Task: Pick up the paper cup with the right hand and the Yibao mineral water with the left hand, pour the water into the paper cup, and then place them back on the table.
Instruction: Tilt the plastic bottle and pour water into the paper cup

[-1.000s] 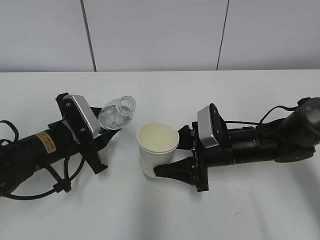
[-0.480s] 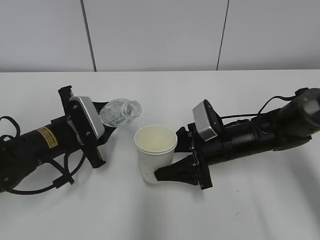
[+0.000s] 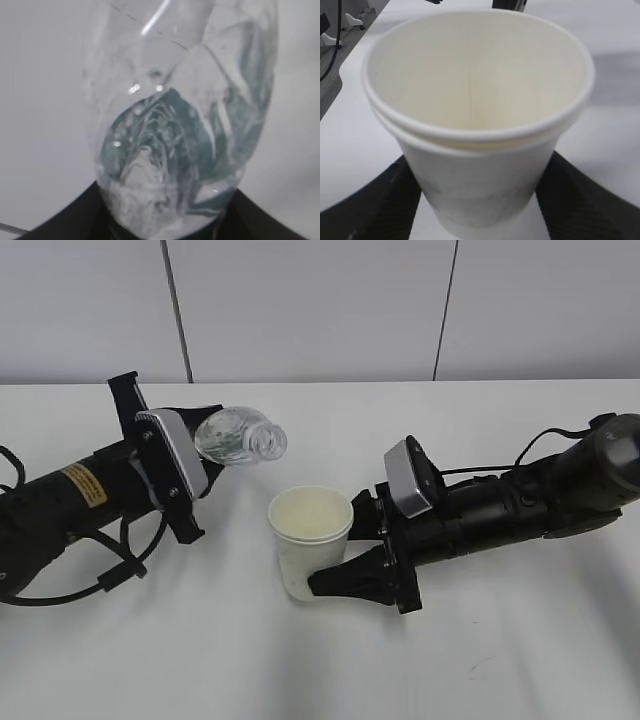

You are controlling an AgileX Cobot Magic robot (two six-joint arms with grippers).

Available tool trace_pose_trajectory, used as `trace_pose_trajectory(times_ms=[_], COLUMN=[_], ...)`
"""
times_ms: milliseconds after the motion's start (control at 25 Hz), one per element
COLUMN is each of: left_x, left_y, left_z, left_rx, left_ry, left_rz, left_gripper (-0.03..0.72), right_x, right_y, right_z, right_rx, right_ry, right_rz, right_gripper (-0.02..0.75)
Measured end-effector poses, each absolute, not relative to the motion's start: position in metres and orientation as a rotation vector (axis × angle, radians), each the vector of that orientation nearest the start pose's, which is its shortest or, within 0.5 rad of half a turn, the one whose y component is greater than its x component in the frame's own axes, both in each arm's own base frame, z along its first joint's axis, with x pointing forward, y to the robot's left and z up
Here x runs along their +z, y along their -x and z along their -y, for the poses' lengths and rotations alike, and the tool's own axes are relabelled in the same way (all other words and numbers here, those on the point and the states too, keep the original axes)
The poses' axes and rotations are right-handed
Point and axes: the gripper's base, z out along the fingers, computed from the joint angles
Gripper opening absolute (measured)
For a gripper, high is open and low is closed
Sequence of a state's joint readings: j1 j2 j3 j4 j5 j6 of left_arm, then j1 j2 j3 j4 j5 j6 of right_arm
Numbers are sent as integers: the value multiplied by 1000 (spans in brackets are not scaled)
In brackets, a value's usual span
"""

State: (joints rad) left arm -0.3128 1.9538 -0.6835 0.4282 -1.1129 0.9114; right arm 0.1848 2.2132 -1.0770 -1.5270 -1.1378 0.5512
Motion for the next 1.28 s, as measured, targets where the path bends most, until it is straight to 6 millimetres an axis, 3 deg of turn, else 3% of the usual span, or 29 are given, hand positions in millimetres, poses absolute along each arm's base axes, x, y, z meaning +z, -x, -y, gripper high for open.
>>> trace_pose_trajectory(times_ms=[320,1280], left_x=[138,138], left_y=[-314,-314], left_z=[137,137], left_rx=[378,538], left_ry=[-1364,-1475], left_rz=[-987,-843], left_gripper=[316,299], right_x=[94,96], right_y=[-352,-347], right_z=[-150,-162], right_rx=[958,1002], right_ry=[1420,1529], right_rz=[-1460,-1432], right_gripper=[510,510])
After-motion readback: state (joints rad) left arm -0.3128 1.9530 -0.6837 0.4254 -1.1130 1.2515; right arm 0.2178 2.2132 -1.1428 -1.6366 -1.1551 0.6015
